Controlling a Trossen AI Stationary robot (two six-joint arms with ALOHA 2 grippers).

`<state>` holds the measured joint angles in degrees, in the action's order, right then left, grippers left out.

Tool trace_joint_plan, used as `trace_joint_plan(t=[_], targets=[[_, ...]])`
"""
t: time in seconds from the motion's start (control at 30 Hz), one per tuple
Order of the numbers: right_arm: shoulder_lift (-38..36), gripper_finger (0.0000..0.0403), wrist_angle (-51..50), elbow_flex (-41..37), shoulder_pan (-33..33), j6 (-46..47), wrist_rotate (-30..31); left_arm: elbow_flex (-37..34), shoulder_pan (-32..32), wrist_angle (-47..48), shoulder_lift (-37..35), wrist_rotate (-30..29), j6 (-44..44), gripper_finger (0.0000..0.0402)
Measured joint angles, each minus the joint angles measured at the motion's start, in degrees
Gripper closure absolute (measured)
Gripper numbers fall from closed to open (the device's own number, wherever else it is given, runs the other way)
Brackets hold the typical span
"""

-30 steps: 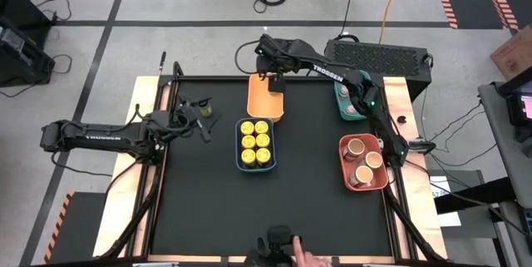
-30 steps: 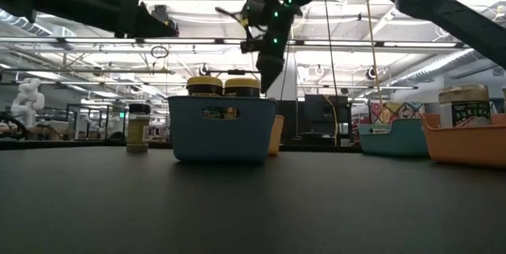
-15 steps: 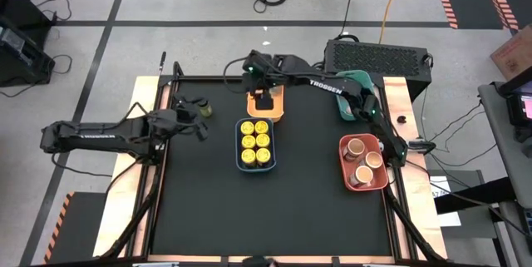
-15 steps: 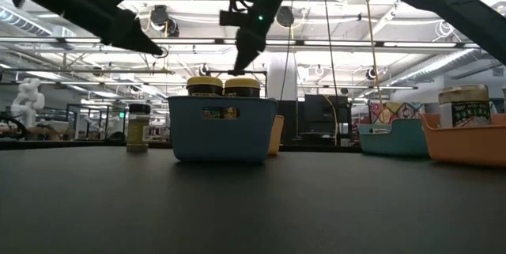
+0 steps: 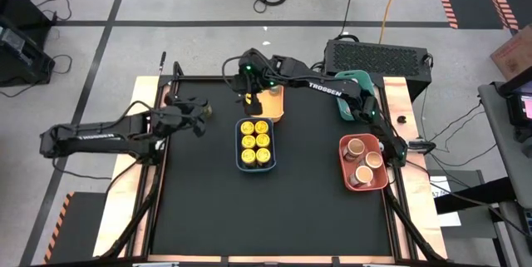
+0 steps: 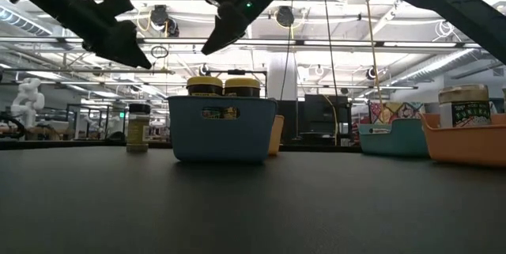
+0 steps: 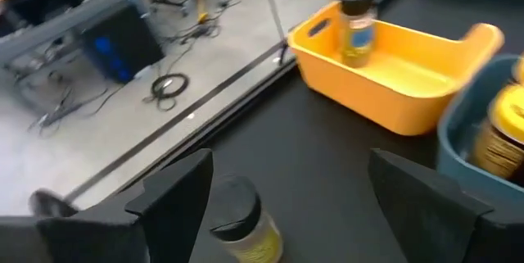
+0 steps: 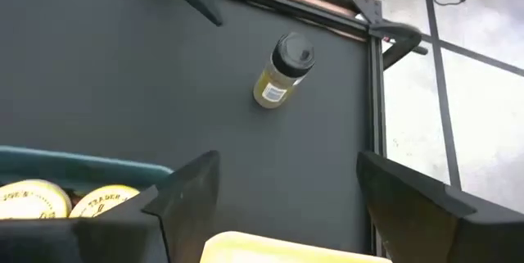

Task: Sort spices by type
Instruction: Put the black seasoning bottle into the yellow bin

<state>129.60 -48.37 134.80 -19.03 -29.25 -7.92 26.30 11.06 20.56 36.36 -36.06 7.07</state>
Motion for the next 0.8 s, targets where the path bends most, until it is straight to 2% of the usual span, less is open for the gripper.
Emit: trace_joint_plan(t=[0.33,0.5,0.57,0.7,0.8], targets=[[0.0,0.0122,2.9,0.0,0.0,1.5,-0.2,0.0,8.8,3.3,0.0,-0.8,7.5,0.0072],[0.0,0.0122,3.1,0.0,-0.1,1.7,-1.5,-1.4,11.1,4.2,0.2,6.1,5.4,0.0072],[0.0,0.0122,3.4,0.0,-0.1,1.8,-1.6,-1.7,11.6,4.2,0.5,7.1,4.0,0.0072],[0.0,0.0122,3.6,0.0,-0.1,1.7,-1.6,-1.7,12.7,2.4,1.3,5.3,3.1,0.0072],[0.0,0.0122,3.6,0.0,-0.1,1.6,-1.6,-3.1,13.9,-2.4,2.5,4.0,2.9,0.0072]])
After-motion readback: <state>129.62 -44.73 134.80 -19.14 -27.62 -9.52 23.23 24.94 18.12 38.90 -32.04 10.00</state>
